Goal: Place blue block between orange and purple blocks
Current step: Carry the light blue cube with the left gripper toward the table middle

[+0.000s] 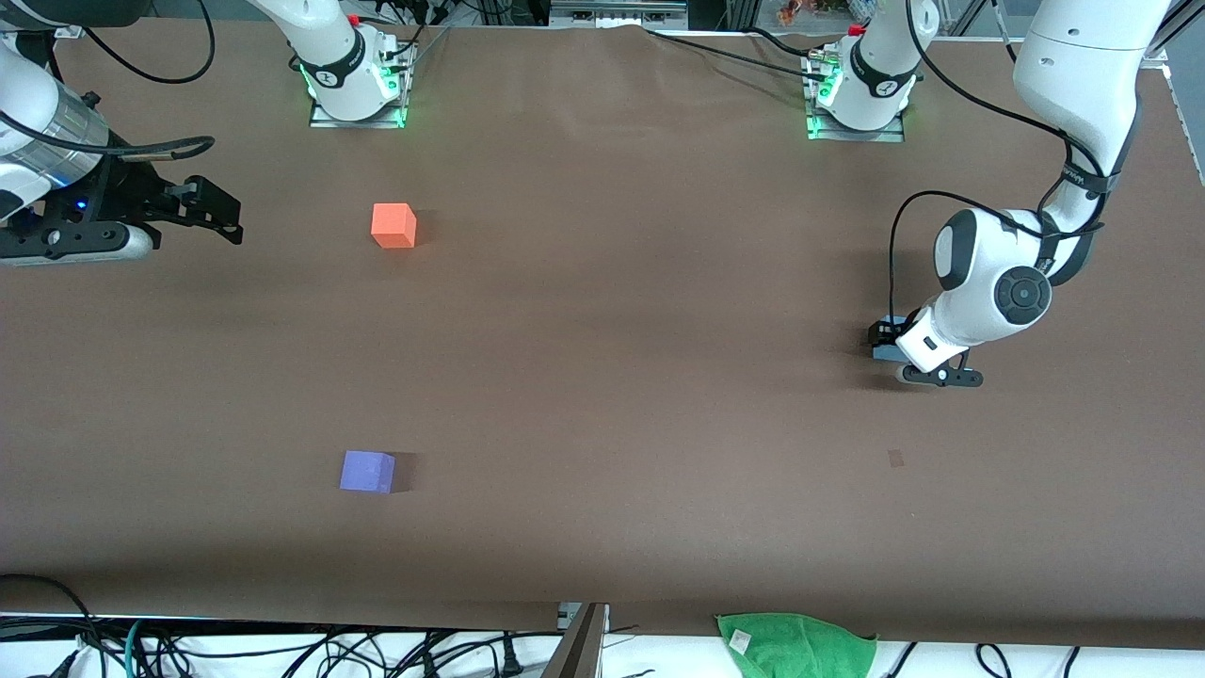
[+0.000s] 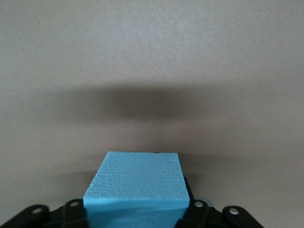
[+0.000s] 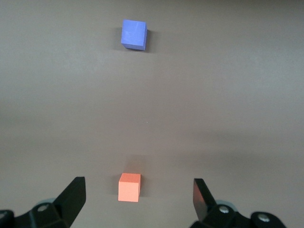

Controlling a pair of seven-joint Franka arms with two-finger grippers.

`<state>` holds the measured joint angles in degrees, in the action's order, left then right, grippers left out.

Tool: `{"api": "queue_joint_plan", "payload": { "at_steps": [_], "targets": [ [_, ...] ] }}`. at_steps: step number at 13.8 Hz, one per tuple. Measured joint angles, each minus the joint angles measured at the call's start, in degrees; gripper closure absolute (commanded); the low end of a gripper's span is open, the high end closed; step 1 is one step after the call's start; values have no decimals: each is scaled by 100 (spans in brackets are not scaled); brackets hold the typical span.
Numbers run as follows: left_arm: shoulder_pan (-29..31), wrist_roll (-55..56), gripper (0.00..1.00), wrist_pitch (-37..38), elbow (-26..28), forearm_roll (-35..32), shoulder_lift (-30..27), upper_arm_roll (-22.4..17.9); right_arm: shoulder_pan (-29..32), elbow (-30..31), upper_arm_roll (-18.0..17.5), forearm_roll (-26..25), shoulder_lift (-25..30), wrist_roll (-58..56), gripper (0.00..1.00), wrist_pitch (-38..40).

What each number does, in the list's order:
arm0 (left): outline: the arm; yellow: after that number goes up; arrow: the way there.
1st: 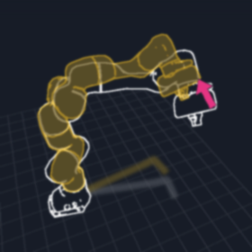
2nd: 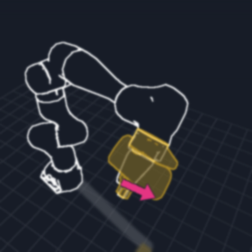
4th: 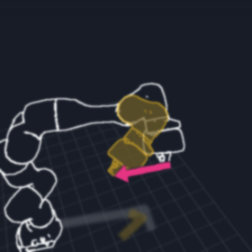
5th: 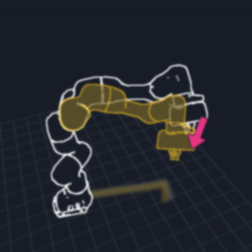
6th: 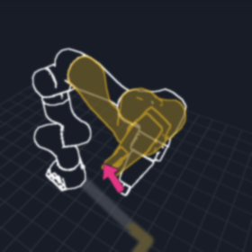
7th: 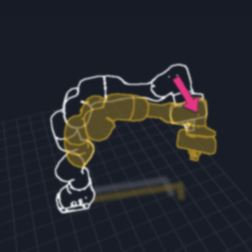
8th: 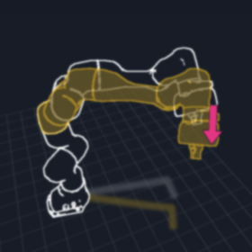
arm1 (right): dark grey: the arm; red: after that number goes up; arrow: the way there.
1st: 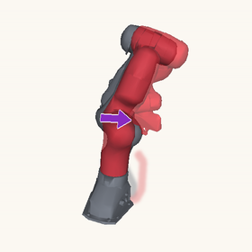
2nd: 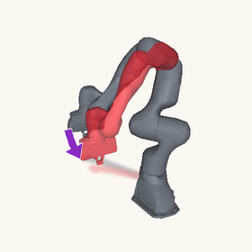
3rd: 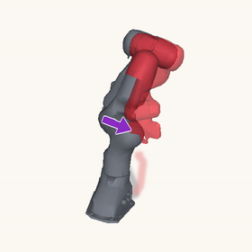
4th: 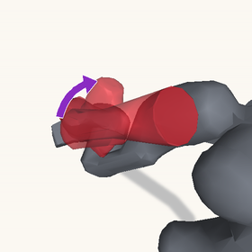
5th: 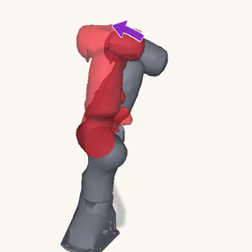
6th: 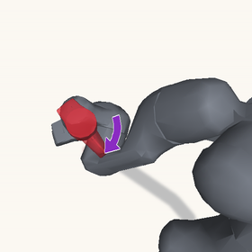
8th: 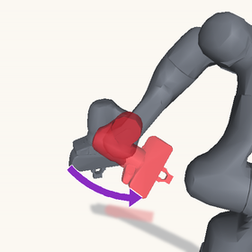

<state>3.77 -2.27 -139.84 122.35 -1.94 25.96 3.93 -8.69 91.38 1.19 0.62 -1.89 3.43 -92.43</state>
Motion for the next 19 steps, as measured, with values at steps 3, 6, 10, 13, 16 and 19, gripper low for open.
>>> {"api": "queue_joint_plan", "payload": {
  "at_steps": [3, 6, 10, 13, 16, 19],
  "targets": [
    [-2, -32, 71, 347, -186, 1, -157, 135, 0, 0, 4, 0, 0, 0, 0, 0],
    [-24, 77, 72, 1691, -812, 142, -502, 832, 0, 0, 12, -1, 0, 0, 0, 0],
    [-360, 1912, 71, 2154, -1509, 322, -452, 2270, 0, 0, 46, -2, 0, 0, 0, 7],
    [-1491, 3616, 66, 2115, -2318, 223, 197, 2389, 0, 1, 113, -4, 0, -4, 0, 9],
    [-2290, 4848, 66, 1573, -2920, -603, 1157, 2315, 0, 2, 167, -3, 0, -9, 0, 9],
    [-2823, 5776, 52, 890, -3073, -1123, 1865, 2100, -1, 2, 183, -3, 0, -10, 0, -29]
  ]
}}
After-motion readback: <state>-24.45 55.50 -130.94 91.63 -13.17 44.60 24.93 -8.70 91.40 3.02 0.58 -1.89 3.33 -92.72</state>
